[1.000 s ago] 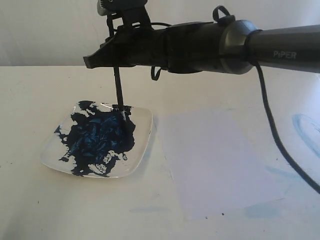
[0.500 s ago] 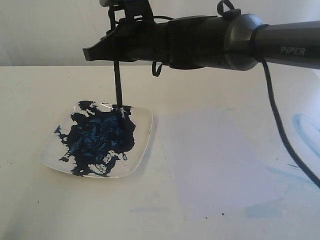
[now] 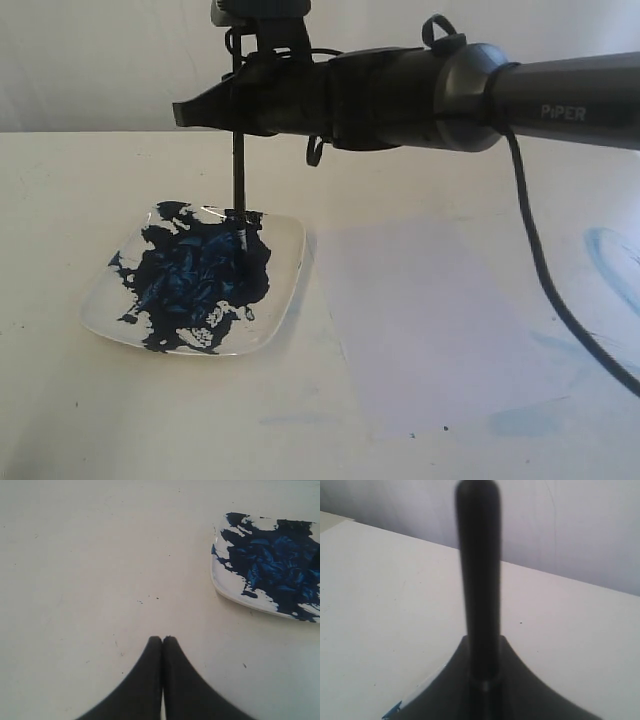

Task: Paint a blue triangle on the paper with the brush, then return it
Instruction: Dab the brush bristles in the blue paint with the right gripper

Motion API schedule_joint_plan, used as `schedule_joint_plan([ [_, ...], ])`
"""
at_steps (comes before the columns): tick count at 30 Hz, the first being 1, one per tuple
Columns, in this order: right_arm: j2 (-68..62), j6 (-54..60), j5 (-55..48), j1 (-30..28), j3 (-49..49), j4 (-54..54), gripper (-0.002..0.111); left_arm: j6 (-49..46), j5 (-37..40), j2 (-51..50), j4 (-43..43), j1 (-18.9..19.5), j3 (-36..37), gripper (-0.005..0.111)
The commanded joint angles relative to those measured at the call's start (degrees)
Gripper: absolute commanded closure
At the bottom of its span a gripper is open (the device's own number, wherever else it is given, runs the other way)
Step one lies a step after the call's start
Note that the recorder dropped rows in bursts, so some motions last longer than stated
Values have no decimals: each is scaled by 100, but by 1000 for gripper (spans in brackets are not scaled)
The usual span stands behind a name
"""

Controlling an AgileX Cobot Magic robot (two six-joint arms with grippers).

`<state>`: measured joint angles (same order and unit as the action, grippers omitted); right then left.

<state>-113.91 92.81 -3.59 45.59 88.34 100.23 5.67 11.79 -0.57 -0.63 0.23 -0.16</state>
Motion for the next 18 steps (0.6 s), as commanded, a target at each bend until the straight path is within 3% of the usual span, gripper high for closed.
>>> schedule_joint_plan([
  [1, -27, -53, 221, 17, 18, -29, 108, 32, -14, -10, -57, -37, 16, 107],
  [18, 330, -707, 460, 17, -71, -29, 108, 32, -14, -10, -57, -37, 16, 107],
])
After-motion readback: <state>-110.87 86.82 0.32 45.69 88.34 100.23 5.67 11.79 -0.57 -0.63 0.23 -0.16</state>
